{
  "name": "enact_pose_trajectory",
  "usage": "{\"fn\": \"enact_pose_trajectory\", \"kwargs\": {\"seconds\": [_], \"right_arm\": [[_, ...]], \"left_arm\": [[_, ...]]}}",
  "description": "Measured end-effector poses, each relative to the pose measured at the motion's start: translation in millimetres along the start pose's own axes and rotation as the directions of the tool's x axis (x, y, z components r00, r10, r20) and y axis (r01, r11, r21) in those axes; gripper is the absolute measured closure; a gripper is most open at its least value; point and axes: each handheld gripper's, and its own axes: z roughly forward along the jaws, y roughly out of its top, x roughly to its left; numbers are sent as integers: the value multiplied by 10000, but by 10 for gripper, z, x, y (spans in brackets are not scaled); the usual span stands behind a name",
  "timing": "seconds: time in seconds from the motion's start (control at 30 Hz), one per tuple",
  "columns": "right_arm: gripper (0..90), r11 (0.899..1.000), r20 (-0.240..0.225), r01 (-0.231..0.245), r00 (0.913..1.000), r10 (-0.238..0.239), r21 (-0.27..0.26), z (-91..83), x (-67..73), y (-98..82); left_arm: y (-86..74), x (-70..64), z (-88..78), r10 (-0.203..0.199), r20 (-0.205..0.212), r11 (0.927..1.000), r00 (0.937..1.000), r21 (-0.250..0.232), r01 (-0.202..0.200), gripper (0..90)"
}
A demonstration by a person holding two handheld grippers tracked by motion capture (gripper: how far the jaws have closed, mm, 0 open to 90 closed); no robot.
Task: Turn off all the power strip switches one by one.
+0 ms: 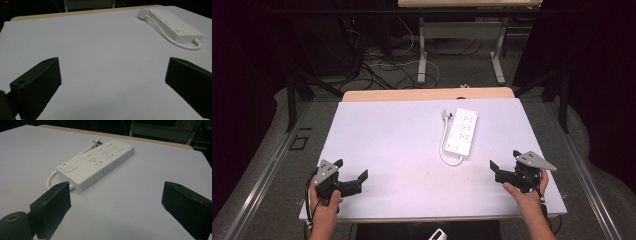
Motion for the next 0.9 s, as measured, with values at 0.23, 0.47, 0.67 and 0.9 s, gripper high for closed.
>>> {"fn": "enact_pose_trajectory", "kwargs": {"seconds": [0.23,0.47,0.67,0.9], "right_arm": [[151,9998,-171,203,9996,-203,-21,14,22,21],[232,9990,-291,429,9987,-426,104,93,61,52],[354,9967,-560,761,9956,-746,267,201,150,148],[389,9933,-739,1081,9917,-1049,412,300,290,257]], "left_arm": [[-11,1,-2,3,5,9999,10000,127,-3,4],[-18,-3,-12,-97,-26,9999,9999,90,97,4],[-16,-20,-14,-57,-36,10000,10000,60,57,5],[-14,-22,-14,-97,-43,9999,9999,79,97,4]]}}
